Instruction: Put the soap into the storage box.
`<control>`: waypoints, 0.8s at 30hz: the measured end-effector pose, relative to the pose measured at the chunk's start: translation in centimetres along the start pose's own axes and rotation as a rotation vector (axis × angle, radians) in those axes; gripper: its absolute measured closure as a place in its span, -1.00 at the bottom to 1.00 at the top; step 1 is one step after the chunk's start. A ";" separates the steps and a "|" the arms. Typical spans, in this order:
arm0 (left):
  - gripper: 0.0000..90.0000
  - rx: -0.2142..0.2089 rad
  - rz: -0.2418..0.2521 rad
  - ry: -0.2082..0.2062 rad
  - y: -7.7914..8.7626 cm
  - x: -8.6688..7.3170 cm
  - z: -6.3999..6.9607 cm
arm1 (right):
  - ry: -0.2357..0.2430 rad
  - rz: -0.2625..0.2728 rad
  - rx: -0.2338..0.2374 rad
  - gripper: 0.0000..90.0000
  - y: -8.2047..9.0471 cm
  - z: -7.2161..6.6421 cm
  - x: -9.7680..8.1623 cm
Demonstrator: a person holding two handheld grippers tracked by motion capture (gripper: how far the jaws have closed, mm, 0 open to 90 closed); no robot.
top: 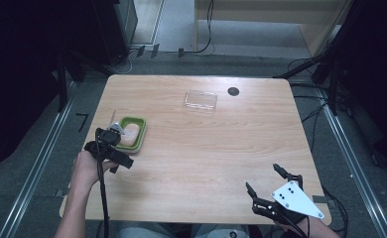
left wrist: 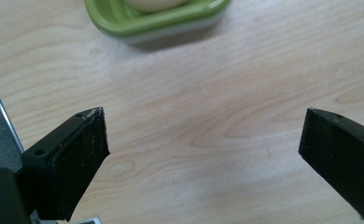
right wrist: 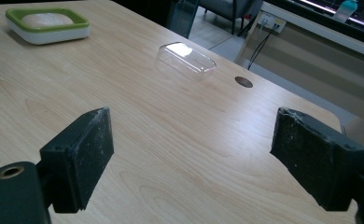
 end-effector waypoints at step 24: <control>-0.97 -0.003 -0.039 -0.066 -1.3 -5.7 2.2 | 0.002 0.000 0.000 -0.70 0.0 0.0 0.0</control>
Point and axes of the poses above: each handheld gripper's, and its own axes: y roughly backward along the jaws, x roughly out of its top, z roughly to its right, the point moved 1 cm from there along -y, roughly forward along the jaws, and after that the axes turned 4 degrees about -x, right-handed, at the moved point
